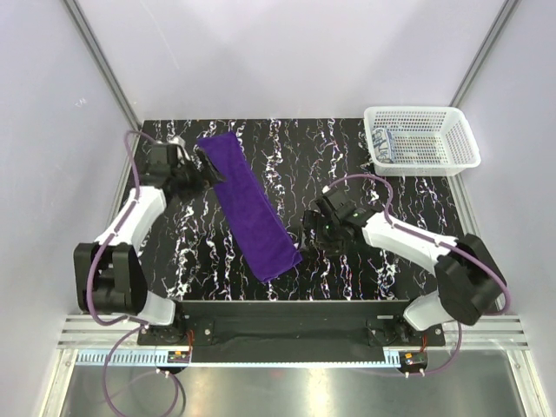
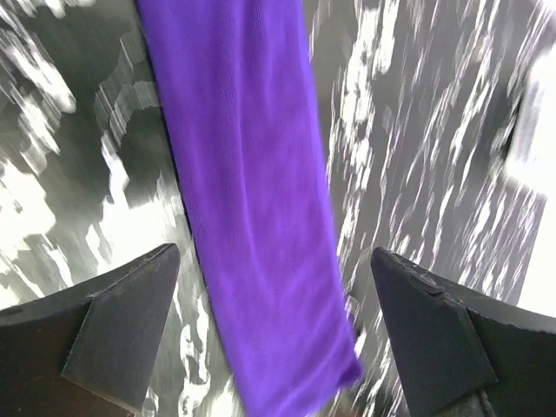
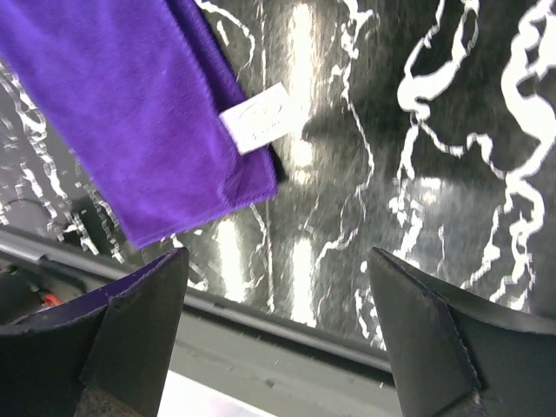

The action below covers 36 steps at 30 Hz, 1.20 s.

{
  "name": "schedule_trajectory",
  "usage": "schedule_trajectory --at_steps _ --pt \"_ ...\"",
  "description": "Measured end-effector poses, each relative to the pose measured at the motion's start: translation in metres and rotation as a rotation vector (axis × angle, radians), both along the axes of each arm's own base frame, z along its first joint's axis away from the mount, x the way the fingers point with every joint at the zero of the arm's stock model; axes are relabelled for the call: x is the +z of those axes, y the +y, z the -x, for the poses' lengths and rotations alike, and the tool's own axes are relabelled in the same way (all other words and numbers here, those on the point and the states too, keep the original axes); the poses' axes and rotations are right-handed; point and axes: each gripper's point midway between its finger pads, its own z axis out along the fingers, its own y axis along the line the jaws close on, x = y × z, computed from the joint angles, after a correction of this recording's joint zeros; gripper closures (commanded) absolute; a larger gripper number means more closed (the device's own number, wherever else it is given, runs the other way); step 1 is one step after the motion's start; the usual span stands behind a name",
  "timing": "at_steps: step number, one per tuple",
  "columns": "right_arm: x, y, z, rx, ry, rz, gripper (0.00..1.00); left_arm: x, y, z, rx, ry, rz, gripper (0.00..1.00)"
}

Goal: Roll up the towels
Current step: Fold the towel, then roll the towel

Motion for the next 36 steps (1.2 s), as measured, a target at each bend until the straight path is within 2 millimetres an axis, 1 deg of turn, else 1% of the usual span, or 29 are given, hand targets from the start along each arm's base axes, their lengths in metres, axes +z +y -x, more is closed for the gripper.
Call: schedule_trajectory --at_steps 2,5,6,8,10,13,15,18,21,24,25,28,29,31,34,36 --pt "-0.009 0.002 -0.004 0.011 0.001 0.004 0.11 -0.017 -0.016 0.024 -0.053 0.036 -0.008 0.01" --pt "-0.021 0.007 -0.014 0.014 -0.001 -0.026 0.11 -0.038 -0.02 0.053 -0.088 0.103 -0.027 0.01" --pt "-0.025 0.009 -0.017 0.013 0.002 -0.039 0.11 -0.041 -0.019 0.059 -0.093 0.117 -0.035 0.01" --pt "-0.037 0.013 -0.022 0.013 0.017 -0.06 0.12 -0.039 -0.018 0.067 -0.106 0.122 -0.05 0.01" --pt "-0.046 0.019 -0.024 0.013 0.045 -0.097 0.14 -0.031 -0.016 0.07 -0.117 0.1 -0.063 0.01" --pt "-0.043 0.034 -0.033 0.022 0.022 -0.172 0.16 -0.017 -0.015 0.076 -0.129 0.058 -0.076 0.01" --pt "-0.042 0.042 -0.033 0.03 0.018 -0.215 0.19 -0.01 -0.015 0.079 -0.134 0.036 -0.082 0.01" --pt "-0.042 0.046 -0.03 0.033 0.021 -0.26 0.23 -0.005 -0.015 0.08 -0.14 0.019 -0.087 0.01" --pt "-0.042 0.047 -0.025 0.032 0.027 -0.293 0.27 -0.008 -0.014 0.083 -0.142 0.021 -0.089 0.01" --pt "-0.044 0.046 -0.015 0.027 0.039 -0.314 0.31 -0.018 -0.014 0.089 -0.143 0.045 -0.088 0.01" --pt "-0.044 0.046 -0.011 0.028 0.043 -0.322 0.34 -0.022 -0.014 0.092 -0.143 0.055 -0.088 0.01" --pt "-0.046 0.05 -0.001 0.038 0.058 -0.344 0.38 -0.034 -0.014 0.099 -0.145 0.086 -0.086 0.01" --pt "-0.047 0.052 0.001 0.04 0.059 -0.35 0.42 -0.037 -0.014 0.101 -0.146 0.094 -0.085 0.01" --pt "-0.048 0.055 0.006 0.042 0.063 -0.36 0.48 -0.038 -0.014 0.102 -0.147 0.097 -0.085 0.01" --pt "-0.051 0.055 0.01 0.033 0.072 -0.366 0.51 -0.037 -0.014 0.102 -0.147 0.092 -0.086 0.01" --pt "-0.051 0.055 0.01 0.027 0.074 -0.368 0.55 -0.037 -0.013 0.103 -0.149 0.089 -0.088 0.01"
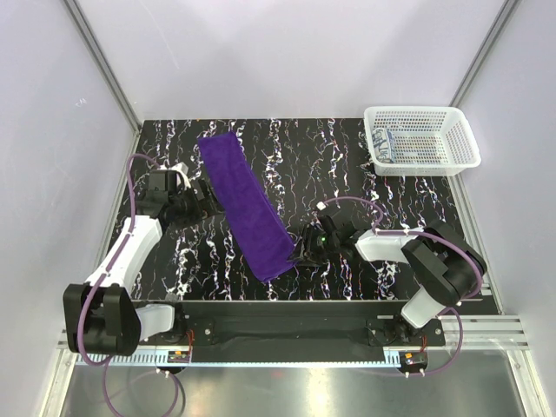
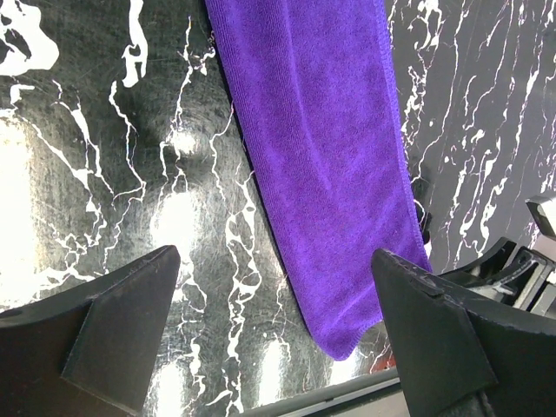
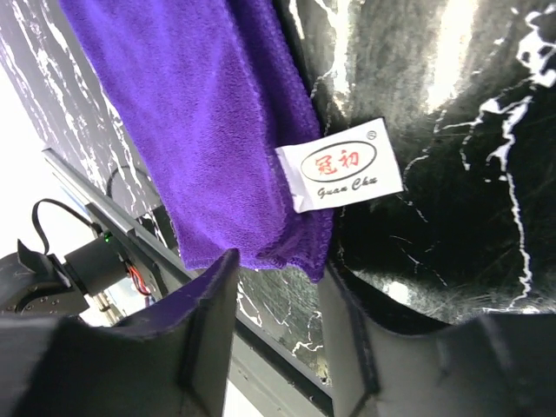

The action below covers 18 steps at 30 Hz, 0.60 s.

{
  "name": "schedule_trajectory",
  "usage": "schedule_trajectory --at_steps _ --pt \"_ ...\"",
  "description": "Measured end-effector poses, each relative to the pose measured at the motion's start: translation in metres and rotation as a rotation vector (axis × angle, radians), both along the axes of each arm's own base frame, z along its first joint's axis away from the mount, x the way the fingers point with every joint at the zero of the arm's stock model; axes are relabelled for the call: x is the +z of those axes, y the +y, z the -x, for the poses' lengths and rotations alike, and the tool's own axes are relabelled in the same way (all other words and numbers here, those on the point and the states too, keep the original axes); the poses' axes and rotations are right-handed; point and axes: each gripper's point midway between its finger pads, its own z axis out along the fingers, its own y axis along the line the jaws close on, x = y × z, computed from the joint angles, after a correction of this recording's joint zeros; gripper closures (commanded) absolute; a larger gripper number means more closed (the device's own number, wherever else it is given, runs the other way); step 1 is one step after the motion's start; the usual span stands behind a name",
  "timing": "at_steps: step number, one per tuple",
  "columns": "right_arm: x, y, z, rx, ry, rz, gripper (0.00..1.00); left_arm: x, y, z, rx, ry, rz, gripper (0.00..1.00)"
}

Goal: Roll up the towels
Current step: Roll the towel

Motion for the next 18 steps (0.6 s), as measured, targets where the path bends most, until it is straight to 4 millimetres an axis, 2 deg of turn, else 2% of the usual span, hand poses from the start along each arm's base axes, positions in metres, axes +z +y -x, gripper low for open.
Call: schedule_trajectory --at_steps 5,13,18 --pt "-0.004 -0.003 0.0 -0.012 0.008 0.019 0.65 -0.003 0.0 0.005 -0.003 0.0 -0.003 0.01" --pt "-0.01 -0.009 0.003 -0.028 0.023 0.049 0.9 -0.009 0.001 0.015 -0.007 0.008 -0.005 0.01" --pt "-0.01 -0.019 0.013 -0.036 0.027 0.063 0.92 -0.008 -0.012 0.025 -0.04 -0.011 0.006 0.01"
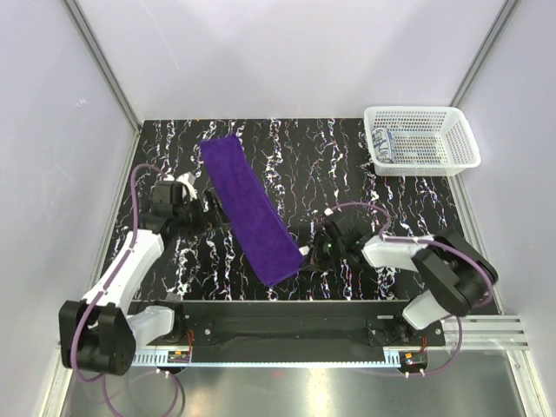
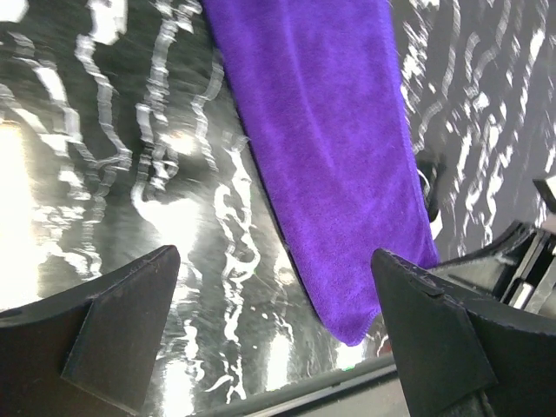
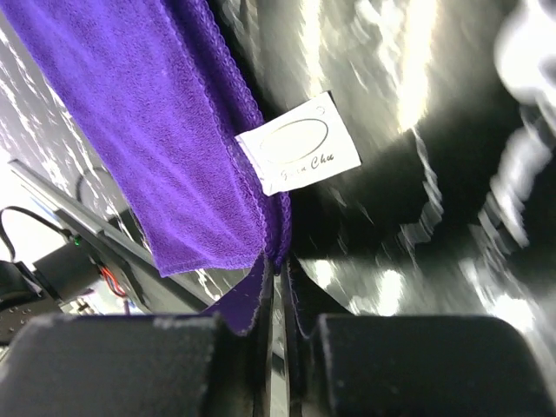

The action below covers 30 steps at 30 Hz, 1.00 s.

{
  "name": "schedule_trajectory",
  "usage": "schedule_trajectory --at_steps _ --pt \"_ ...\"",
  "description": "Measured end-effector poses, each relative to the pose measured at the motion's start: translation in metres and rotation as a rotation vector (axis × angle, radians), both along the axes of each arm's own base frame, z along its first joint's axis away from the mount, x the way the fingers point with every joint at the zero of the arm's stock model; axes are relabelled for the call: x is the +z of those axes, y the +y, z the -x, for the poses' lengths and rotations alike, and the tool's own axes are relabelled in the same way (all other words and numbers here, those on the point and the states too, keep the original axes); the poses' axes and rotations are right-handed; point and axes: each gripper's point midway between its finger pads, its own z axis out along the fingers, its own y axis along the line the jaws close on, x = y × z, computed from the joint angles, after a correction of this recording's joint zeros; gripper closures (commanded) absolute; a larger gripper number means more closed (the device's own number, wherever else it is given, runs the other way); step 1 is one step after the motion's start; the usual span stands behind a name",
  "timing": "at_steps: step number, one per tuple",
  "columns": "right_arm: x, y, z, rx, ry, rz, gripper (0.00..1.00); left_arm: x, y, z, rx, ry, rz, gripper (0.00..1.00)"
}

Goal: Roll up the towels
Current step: Roll the towel

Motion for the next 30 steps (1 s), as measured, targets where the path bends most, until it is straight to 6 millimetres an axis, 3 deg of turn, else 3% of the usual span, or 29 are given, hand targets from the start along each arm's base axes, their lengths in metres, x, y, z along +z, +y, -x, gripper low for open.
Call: schedule_trajectory --at_steps 9,13,19,25,30 --pt "0.024 -0.028 0.024 -0.021 -0.009 0.032 0.92 -0.007 -0.067 0.035 -0.187 -0.024 0.077 0.01" --pt "0.03 -0.033 0.03 -0.024 0.001 0.047 0.92 0.0 -0.103 0.047 -0.286 -0.055 0.138 0.01" --pt "0.04 -0.032 0.024 -0.037 0.019 0.079 0.97 0.011 -0.16 0.077 -0.454 -0.116 0.277 0.02" --pt "0.048 -0.016 0.005 -0.046 0.041 0.092 1.0 -0.002 -0.188 0.108 -0.56 -0.105 0.35 0.02" --pt "0.052 -0.005 -0.008 -0.048 0.063 0.107 1.0 -0.003 -0.192 0.109 -0.564 -0.12 0.375 0.02"
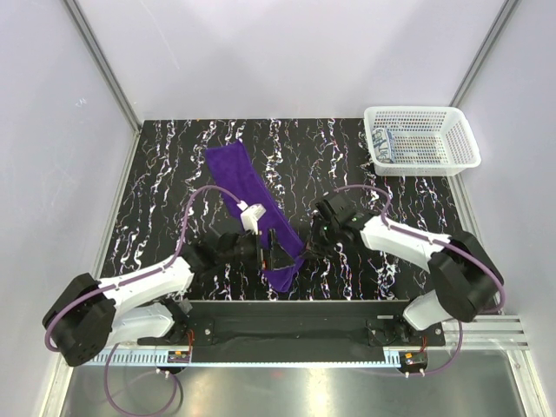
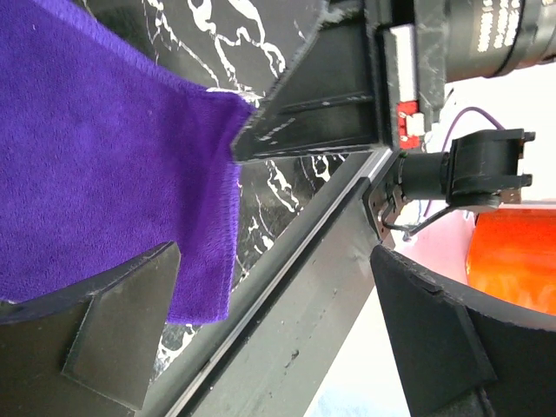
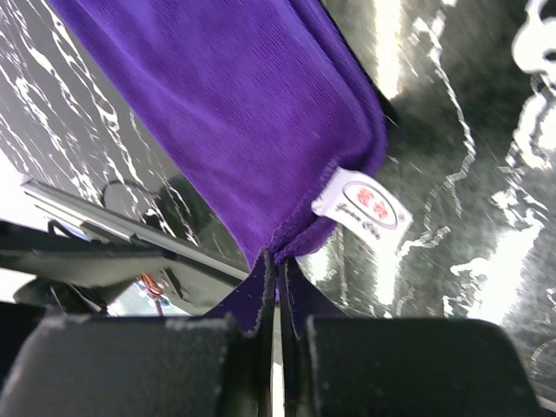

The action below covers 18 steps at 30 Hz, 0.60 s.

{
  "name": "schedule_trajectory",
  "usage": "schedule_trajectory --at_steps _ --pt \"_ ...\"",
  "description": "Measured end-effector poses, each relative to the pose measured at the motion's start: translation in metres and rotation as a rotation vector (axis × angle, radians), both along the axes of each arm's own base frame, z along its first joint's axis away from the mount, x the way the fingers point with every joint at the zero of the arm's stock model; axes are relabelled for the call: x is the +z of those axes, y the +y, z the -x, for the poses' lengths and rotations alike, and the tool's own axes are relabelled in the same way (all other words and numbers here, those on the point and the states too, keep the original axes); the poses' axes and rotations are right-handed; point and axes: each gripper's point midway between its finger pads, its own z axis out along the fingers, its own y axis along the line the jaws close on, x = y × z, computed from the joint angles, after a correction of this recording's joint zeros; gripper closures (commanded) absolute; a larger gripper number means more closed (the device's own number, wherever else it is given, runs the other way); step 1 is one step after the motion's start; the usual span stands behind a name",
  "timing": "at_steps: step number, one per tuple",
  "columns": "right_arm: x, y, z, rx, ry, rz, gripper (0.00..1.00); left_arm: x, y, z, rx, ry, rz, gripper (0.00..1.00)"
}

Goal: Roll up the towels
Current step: Roll the towel

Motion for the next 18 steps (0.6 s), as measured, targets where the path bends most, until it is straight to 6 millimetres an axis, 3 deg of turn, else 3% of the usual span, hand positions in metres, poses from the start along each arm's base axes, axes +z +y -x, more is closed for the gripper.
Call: schedule_trajectory --at_steps 5,10,14,18 --pt "0.0 0.01 -0.013 -0.001 0.015 0.015 1.0 0.003 -0.001 -0.002 0.0 -0.016 0.009 0.02" --pt "-0.016 0.011 -0.016 -0.004 0.059 0.054 1.0 0.004 0.001 -0.001 -0.004 -0.029 -0.001 0.02" --pt "-0.031 0.008 -0.018 -0.015 0.098 0.086 1.0 0.017 0.002 -0.001 -0.013 -0.069 0.014 0.02" --pt "-0.033 0.007 -0.028 -0.036 0.101 0.094 1.0 0.026 0.0 -0.003 -0.021 -0.103 0.025 0.03"
